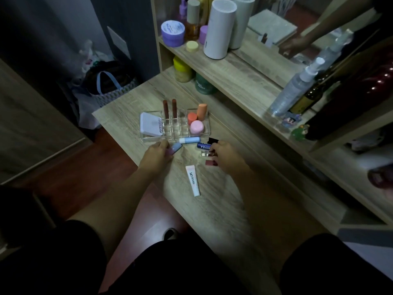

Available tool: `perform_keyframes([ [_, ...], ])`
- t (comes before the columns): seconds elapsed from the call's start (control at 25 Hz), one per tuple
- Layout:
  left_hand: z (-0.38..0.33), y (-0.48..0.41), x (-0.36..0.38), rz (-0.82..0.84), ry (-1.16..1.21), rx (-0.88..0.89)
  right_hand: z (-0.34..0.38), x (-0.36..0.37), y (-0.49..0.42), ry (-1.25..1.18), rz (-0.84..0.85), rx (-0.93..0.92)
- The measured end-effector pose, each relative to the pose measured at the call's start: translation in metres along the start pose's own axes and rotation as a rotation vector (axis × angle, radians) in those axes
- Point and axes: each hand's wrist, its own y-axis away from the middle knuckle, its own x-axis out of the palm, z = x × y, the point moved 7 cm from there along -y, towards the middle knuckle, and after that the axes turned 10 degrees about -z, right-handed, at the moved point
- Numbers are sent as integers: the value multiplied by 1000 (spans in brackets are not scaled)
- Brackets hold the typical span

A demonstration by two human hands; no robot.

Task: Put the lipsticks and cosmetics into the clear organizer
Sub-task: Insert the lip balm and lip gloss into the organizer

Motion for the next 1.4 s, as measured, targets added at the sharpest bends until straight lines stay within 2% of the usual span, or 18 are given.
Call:
perform_keyframes([
  [0.2, 3, 0, 2, 15, 56, -98, 3, 6, -4, 207, 42, -108],
  [0.32, 10, 1, -5, 22, 268, -200, 2, 0, -3, 176, 38, -147],
  [0.52, 2, -9, -23, 152, 887, -360, 16, -54, -20, -510, -260, -6],
  [0.64, -5, -26, -42, 174, 1016, -361, 32, -63, -38, -877, -271, 131],
  [0.72, -4, -38, -50, 179, 1076, -385, 42, -64, -48, -995, -271, 161],
  [0.8, 0, -47, -59, 153, 1028, -340, 43, -60, -57, -1026, -286, 201],
  [0.96, 12, -60, -76, -14, 721, -134, 37, -52, -72, -1006, -313, 262],
  [1.16, 14, -66, -77, -170, 529, -53, 42, -41, -85, -949, -293, 238],
  [1.28, 10, -71, -72, -187, 360, 24, 45, -38, -90, -847, -292, 185],
  [1.4, 1, -73, -63, -131, 274, 102, 54, -39, -94, -746, -270, 96],
])
